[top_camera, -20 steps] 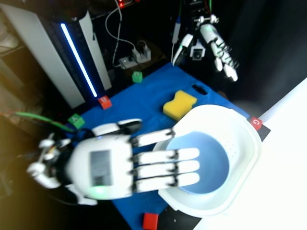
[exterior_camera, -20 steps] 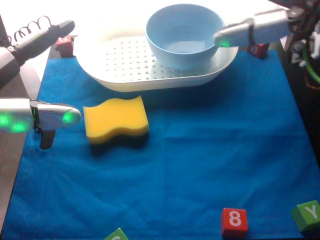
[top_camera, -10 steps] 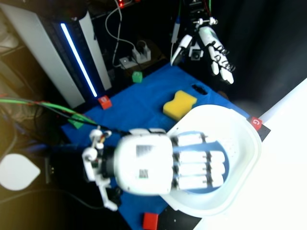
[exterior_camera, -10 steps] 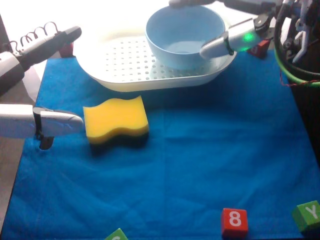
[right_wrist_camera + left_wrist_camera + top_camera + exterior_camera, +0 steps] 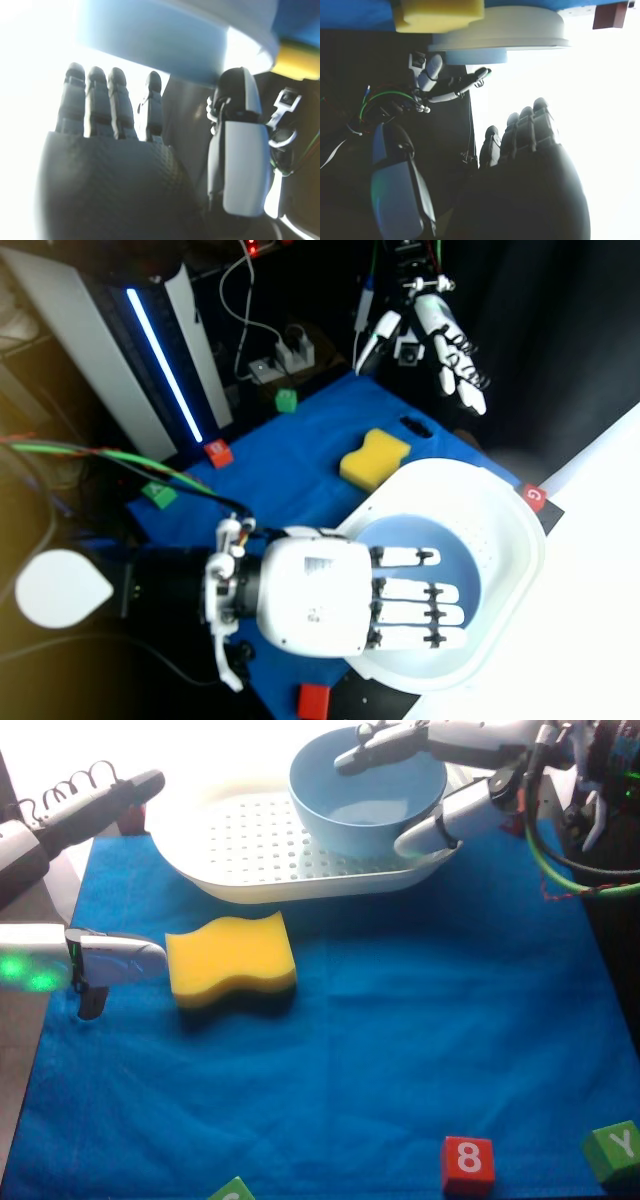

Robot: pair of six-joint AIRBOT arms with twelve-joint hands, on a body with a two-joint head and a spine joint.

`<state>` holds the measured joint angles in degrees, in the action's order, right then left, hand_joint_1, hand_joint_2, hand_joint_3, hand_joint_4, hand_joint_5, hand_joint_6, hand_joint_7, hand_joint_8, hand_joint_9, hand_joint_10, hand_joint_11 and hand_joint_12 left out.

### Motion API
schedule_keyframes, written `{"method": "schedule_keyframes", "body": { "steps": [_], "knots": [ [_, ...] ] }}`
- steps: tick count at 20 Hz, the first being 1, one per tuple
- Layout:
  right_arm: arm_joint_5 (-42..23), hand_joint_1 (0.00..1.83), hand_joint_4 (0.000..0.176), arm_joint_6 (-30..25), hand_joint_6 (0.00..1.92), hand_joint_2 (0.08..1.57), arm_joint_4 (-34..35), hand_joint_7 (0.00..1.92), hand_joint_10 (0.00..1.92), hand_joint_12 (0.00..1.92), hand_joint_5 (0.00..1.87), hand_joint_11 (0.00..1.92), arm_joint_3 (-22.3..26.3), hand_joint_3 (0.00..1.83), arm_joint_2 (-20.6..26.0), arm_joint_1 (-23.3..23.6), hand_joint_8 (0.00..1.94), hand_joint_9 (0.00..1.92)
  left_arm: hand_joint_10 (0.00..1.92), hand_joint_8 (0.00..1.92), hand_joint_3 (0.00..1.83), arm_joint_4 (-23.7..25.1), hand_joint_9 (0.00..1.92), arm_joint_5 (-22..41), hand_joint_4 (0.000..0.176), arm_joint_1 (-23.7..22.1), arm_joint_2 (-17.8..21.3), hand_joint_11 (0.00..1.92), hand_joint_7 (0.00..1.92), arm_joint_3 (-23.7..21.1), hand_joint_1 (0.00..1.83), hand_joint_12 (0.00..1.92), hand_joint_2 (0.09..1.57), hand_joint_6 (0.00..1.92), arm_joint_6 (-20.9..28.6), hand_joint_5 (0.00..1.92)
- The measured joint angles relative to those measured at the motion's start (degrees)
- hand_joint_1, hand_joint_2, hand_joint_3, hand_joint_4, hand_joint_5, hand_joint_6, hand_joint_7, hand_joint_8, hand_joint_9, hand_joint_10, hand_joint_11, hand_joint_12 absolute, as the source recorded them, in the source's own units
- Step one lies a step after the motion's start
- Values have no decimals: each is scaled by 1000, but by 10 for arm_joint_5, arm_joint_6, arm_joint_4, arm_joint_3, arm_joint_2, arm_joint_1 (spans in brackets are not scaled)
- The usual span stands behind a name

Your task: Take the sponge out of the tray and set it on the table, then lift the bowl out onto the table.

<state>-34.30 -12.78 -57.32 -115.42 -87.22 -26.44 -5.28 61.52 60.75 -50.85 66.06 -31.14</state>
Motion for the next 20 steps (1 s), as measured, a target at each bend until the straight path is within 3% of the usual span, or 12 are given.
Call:
{"method": "schedule_keyframes", "body": {
  "steps": [3, 5, 9, 11, 12, 13, 15, 16, 17, 18, 19, 20],
  "knots": [
    [8, 714, 171, -5, 0, 1061, -18, 177, 13, 42, 321, 86, -7, 9, -17, 0, 2, 110, 0, 0, 8, 2, 0, 0, 176, -5, 0, 31, 0, 0, 604, 14, 873, 0, 3, 0],
    [3, 810, 130, -39, 4, 1081, -44, 192, 22, 70, 325, 136, -24, 11, -32, 0, 6, 158, 0, 0, 4, 2, 0, 0, 176, -6, -2, 26, 0, 4, 592, 13, 871, 0, 3, 0],
    [4, 937, 121, -72, 0, 1060, -88, 229, 0, 528, 349, 74, -54, 3, -53, 0, 0, 225, 0, 0, 12, 10, 0, -2, 176, -9, -9, 51, 0, 7, 600, 24, 900, 0, 10, 0],
    [7, 1131, 38, -78, 4, 1062, -109, 369, 13, 779, 462, 178, -59, 0, -59, 0, 5, 413, 0, 0, 8, 7, 0, 0, 176, -11, -9, 51, 0, 7, 595, 27, 900, 0, 11, 0],
    [14, 1131, 38, -79, 4, 1062, -119, 369, 13, 779, 462, 178, -59, 0, -61, 0, 5, 413, 0, 0, 8, 7, 0, 0, 176, -11, -9, 51, 0, 7, 595, 27, 900, 0, 11, 0],
    [26, 1209, 0, -81, 8, 1082, -136, 541, 23, 789, 602, 329, -59, 1, -64, 2, 11, 607, 0, 0, 6, 8, 0, 0, 176, -12, -9, 47, 0, 7, 611, 26, 902, 0, 11, 0],
    [37, 1231, 0, -81, 9, 1103, -150, 723, 22, 821, 739, 399, -61, 1, -68, 9, 10, 789, 0, 0, 11, 10, 0, 0, 176, -12, -9, 51, 0, 9, 608, 29, 918, 0, 11, 0],
    [40, 1148, 0, -81, 932, 1166, -151, 862, 13, 835, 824, 471, -61, 2, -68, 9, 9, 890, 0, 0, 12, 8, 0, 1, 176, -13, -11, 47, 0, 10, 622, 29, 925, 0, 11, 0],
    [42, 1148, 0, -80, 932, 1166, -150, 862, 13, 835, 824, 471, -61, 2, -68, 10, 9, 890, 0, 0, 12, 8, 0, 0, 176, -13, -11, 47, 0, 10, 622, 29, 925, 0, 12, 0],
    [43, 1184, 0, -80, 1259, 1181, -149, 930, 107, 1196, 780, 631, -64, 0, -69, 11, 1043, 1131, 0, 0, 9, 9, 0, 0, 176, -13, -12, 53, 0, 10, 611, 32, 924, 0, 12, 0],
    [42, 1147, 0, -80, 1114, 1150, -148, 932, 815, 1373, 895, 751, -65, 0, -69, 13, 1033, 1075, 0, 0, 6, 9, 0, 1, 176, -13, -12, 61, 0, 10, 613, 37, 920, 0, 12, 0],
    [41, 1128, 0, -80, 1119, 1147, -148, 892, 1456, 1652, 906, 779, -68, 0, -70, 19, 1351, 954, 0, 0, 3, 10, 0, 1, 176, -13, -12, 65, 0, 11, 611, 39, 917, 0, 12, 0]
  ]
}}
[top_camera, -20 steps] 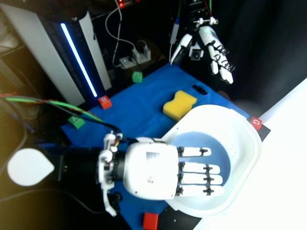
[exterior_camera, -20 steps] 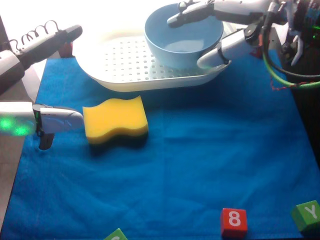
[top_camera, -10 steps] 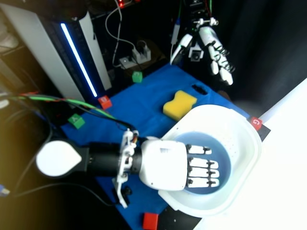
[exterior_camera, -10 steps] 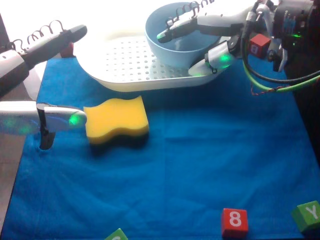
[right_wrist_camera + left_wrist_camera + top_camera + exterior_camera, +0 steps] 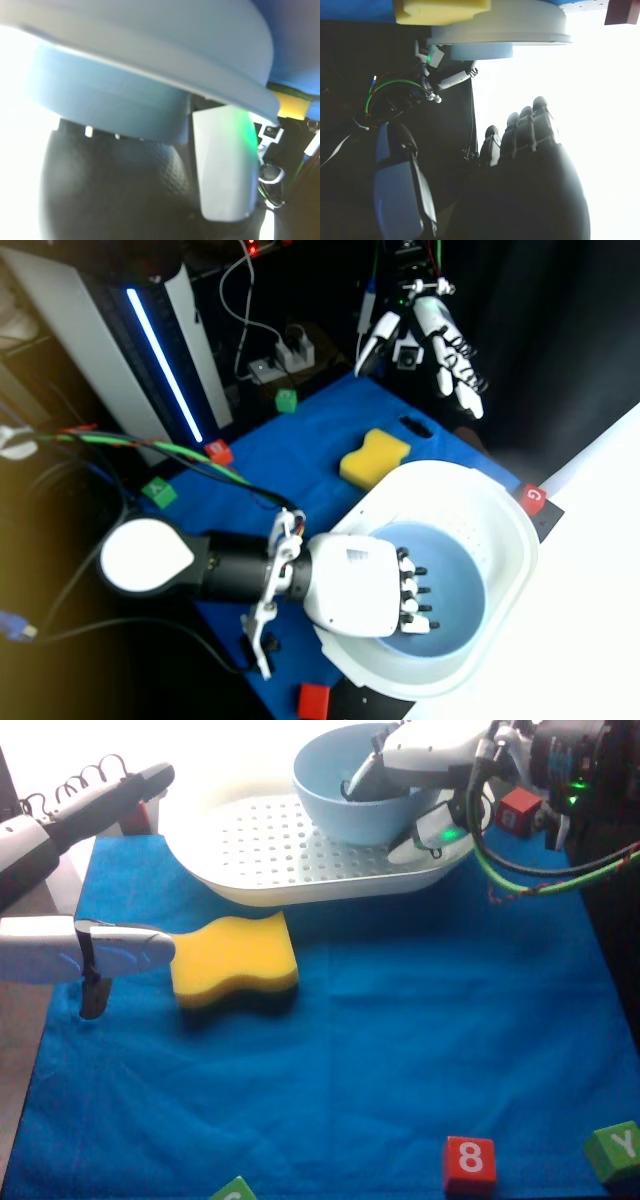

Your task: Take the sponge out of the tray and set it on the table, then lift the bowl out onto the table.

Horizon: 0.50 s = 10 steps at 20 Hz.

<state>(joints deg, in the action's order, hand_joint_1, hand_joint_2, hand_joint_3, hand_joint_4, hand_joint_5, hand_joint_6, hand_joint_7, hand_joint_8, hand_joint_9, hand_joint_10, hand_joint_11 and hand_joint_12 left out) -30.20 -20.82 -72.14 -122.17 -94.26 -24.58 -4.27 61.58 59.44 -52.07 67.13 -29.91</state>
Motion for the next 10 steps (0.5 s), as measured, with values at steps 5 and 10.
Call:
{"method": "schedule_keyframes", "body": {
  "steps": [5, 10],
  "knots": [
    [-12, 1233, 0, 2, 1920, 1271, 18, 1564, 1921, 1921, 1196, 1738, -1, 11, 0, 9, 1941, 1672, 0, 0, 5, 0, 0, 3, 176, 0, -1, 83, 0, 0, 610, 49, 928, 0, 4, 0],
    [-111, 1443, 0, 2, 1921, 1223, 121, 1530, 1921, 1921, 1320, 1706, -2, 0, 16, 9, 1941, 1653, 2, 0, 3, -2, 6, 4, 176, 2, -3, 90, 0, 0, 609, 55, 928, 0, 5, 0]
  ]
}}
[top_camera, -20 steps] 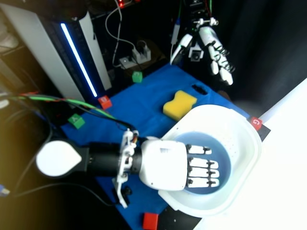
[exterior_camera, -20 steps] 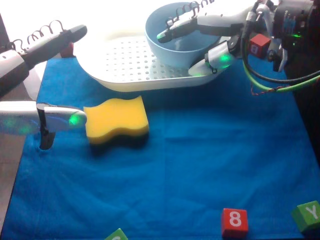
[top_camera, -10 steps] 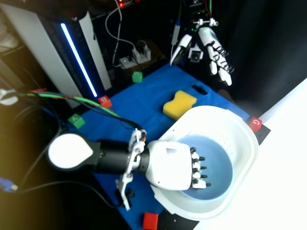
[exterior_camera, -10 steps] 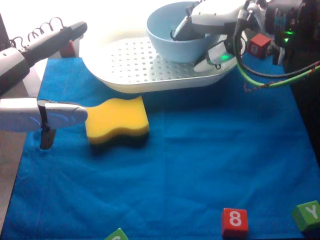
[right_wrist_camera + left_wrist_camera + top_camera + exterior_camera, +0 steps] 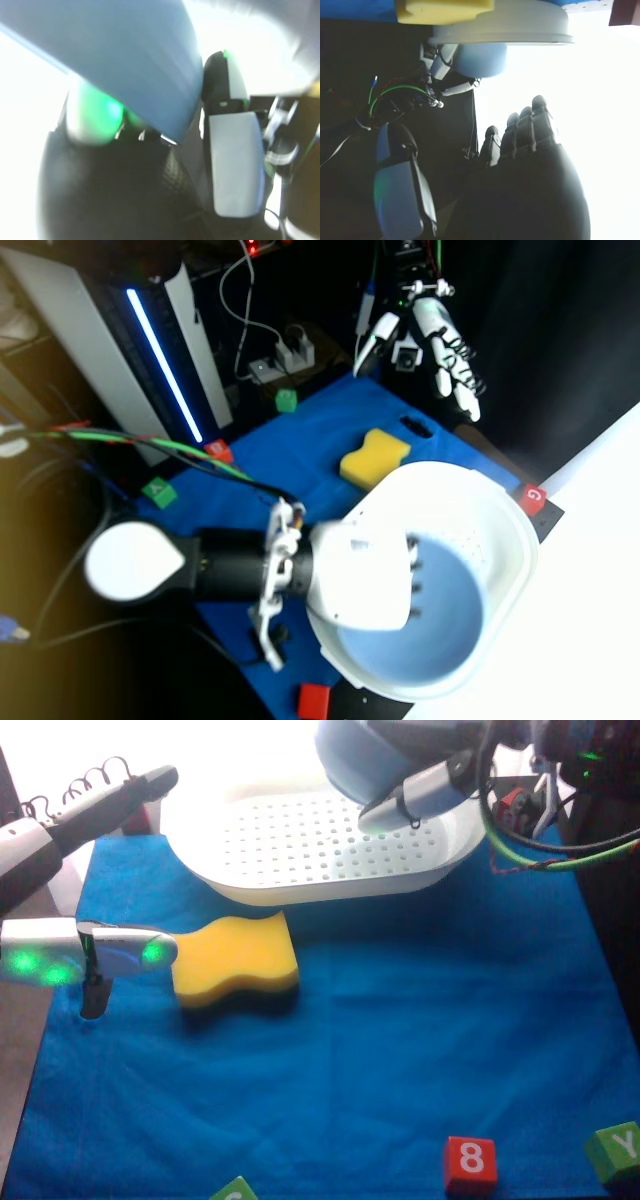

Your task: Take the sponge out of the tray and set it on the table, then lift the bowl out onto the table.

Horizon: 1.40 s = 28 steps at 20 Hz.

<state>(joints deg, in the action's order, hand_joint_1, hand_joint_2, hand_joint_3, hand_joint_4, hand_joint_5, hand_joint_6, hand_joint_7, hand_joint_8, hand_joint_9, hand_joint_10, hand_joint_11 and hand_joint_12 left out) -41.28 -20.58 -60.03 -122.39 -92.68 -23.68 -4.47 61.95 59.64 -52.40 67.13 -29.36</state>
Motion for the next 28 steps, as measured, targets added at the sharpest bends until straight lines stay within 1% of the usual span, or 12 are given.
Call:
{"method": "schedule_keyframes", "body": {
  "steps": [4, 7, 9, 12, 13, 14, 20, 23, 24, 25, 26, 28],
  "knots": [
    [-57, 1306, 0, 38, 1921, 1238, 64, 1465, 1921, 1921, 1232, 1617, 79, 2, 70, 0, 1941, 1584, 1, 0, 6, -4, 3, 5, 176, 3, 0, 62, 0, -2, 616, 44, 942, 0, 0, 0],
    [-95, 1510, 0, 118, 1921, 1195, 97, 1394, 1921, 1921, 1119, 1610, 210, 0, 175, 0, 1941, 1550, 0, 0, 2, -10, 0, 13, 176, 11, 3, 62, 0, -10, 647, 45, 940, 0, 0, 0],
    [-137, 1266, 0, 118, 1921, 1240, 100, 1475, 1921, 1921, 1170, 1621, 280, 10, 236, -13, 1941, 1618, 4, 0, 0, -9, 10, 16, 176, 16, 15, 79, 0, -19, 661, 53, 937, 0, 0, 0],
    [-171, 1226, 0, 119, 1921, 1216, 103, 1459, 1921, 1921, 1076, 1692, 327, 0, 268, -59, 1941, 1612, 3, 0, 3, -21, 14, 39, 169, 32, 23, 91, 0, -24, 636, 60, 944, 0, 1, 0],
    [-178, 1068, 0, 118, 1921, 1258, 91, 1427, 1921, 1921, 1091, 1618, 346, 14, 274, -82, 1941, 1553, 5, 0, 6, -32, 19, 45, 158, 40, 25, 97, 0, -29, 622, 64, 952, 0, 2, 0],
    [-181, 1013, 0, 118, 1921, 1272, 86, 1389, 1921, 1921, 1086, 1553, 357, 14, 276, -96, 1941, 1492, 1, 0, 0, -31, 12, 47, 172, 44, 25, 101, 0, -30, 628, 67, 939, 0, 2, 0],
    [-167, 1261, 0, 94, 1921, 1233, 76, 1437, 1921, 1921, 1070, 1554, 335, 0, 228, -162, 1941, 1572, 0, 0, 0, -33, 4, 53, 153, 47, 26, 90, 0, -33, 620, 71, 934, 0, 2, 0],
    [-139, 945, 0, 58, 1921, 1300, 59, 1281, 1921, 1921, 872, 1497, 309, 0, 200, -180, 1941, 1432, 9, 0, 0, -33, 24, 54, 139, 47, 26, 111, 0, -33, 633, 86, 919, 0, 2, 0],
    [-140, 847, 71, 53, 1662, 1334, 61, 1088, 1707, 1890, 655, 1185, 309, 2, 200, -180, 1544, 1213, 4, 0, 0, -33, 14, 55, 162, 47, 26, 99, 0, -33, 646, 84, 913, 0, 2, 0],
    [-137, 482, 0, 50, 1131, 1379, 64, 1021, 1388, 1702, 652, 950, 311, 4, 202, -180, 1110, 1081, 3, 0, 0, -35, 14, 54, 160, 47, 26, 95, 0, -34, 655, 84, 917, 0, 2, 0],
    [-134, 275, 0, 51, 656, 1396, 67, 982, 1233, 1641, 641, 774, 316, 1, 203, -180, 759, 969, 5, 0, 0, -35, 20, 55, 153, 47, 26, 104, 0, -35, 649, 91, 921, 0, 2, 0],
    [-143, 27, 0, 48, 54, 1302, 74, 483, 292, 1212, 268, 108, 331, 0, 214, -180, 75, 478, 1, 0, 0, -30, 12, 57, 148, 47, 26, 85, 0, -36, 661, 89, 913, 0, 2, 0]
  ]
}}
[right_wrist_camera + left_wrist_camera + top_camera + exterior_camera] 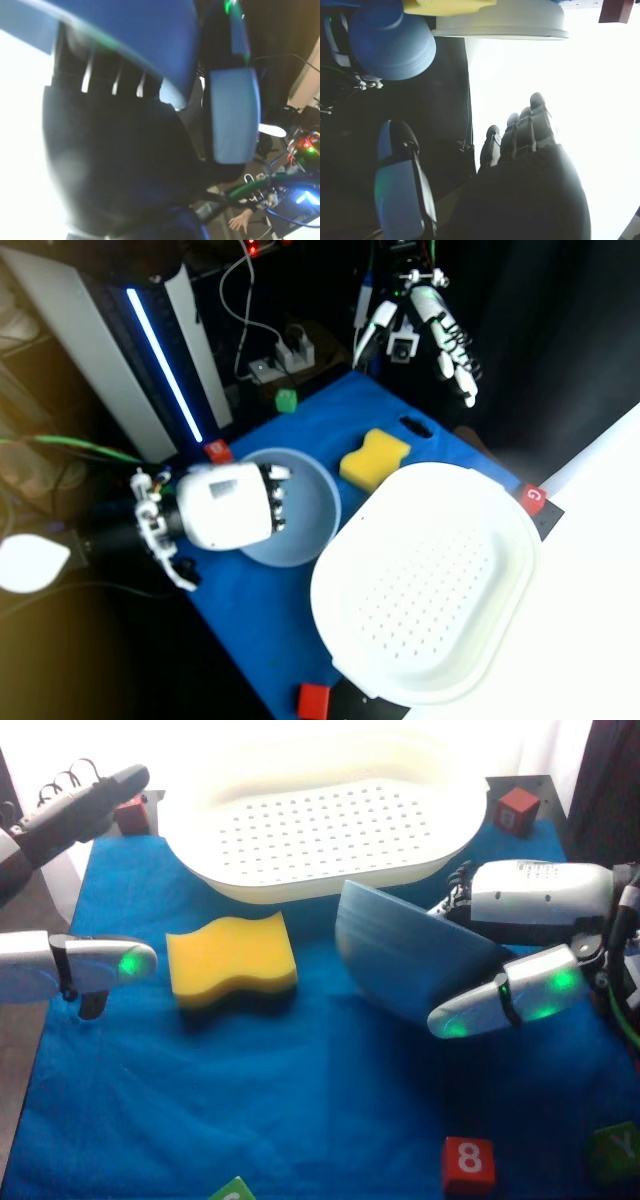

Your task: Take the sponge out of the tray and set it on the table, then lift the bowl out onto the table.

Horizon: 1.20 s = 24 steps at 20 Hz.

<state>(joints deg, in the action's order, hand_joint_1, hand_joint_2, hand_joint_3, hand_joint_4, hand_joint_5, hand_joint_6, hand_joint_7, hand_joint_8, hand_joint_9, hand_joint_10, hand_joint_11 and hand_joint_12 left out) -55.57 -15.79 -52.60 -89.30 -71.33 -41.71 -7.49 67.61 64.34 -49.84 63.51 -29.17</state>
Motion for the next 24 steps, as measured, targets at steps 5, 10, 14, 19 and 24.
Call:
{"method": "schedule_keyframes", "body": {
  "steps": [5, 10, 14, 19, 24],
  "knots": [
    [-82, 61, 71, 1, 0, 1070, 109, 1, 0, 4, 0, 0, 29, 0, 55, -25, 0, 2, 7, 0, 11, -5, 33, 10, 128, 2, 0, 100, 0, -1, 589, 112, 943, 0, 0, 0],
    [-132, 281, 57, 71, 0, 1062, 167, 0, 0, 0, 0, 0, 76, 5, 110, -35, 0, 0, 11, 0, 0, -5, 64, 21, 111, 3, 0, 145, 0, -5, 548, 150, 915, 0, 0, 0],
    [-165, 187, 59, 73, 7, 1101, 216, 52, 1, 7, 89, 29, 79, 15, 117, -54, 2, 10, 0, 0, 0, -14, 56, 29, 95, 11, 0, 140, 0, -5, 558, 184, 845, 4, 0, 53],
    [-193, 171, 84, 83, 5, 1010, 254, 69, 11, 16, 89, 51, 84, 0, 129, -68, 11, 48, 10, 0, 0, -21, 69, 42, 81, 24, 1, 159, 0, -8, 555, 215, 822, 21, 0, 121],
    [-240, 235, 170, 95, 0, 927, 298, 27, 0, 1, 19, 6, 94, 0, 130, -100, 1, 0, 0, 0, 0, -33, 9, 68, 173, 32, 10, 22, 0, -16, 622, 314, 866, 0, 0, 4]
  ]
}}
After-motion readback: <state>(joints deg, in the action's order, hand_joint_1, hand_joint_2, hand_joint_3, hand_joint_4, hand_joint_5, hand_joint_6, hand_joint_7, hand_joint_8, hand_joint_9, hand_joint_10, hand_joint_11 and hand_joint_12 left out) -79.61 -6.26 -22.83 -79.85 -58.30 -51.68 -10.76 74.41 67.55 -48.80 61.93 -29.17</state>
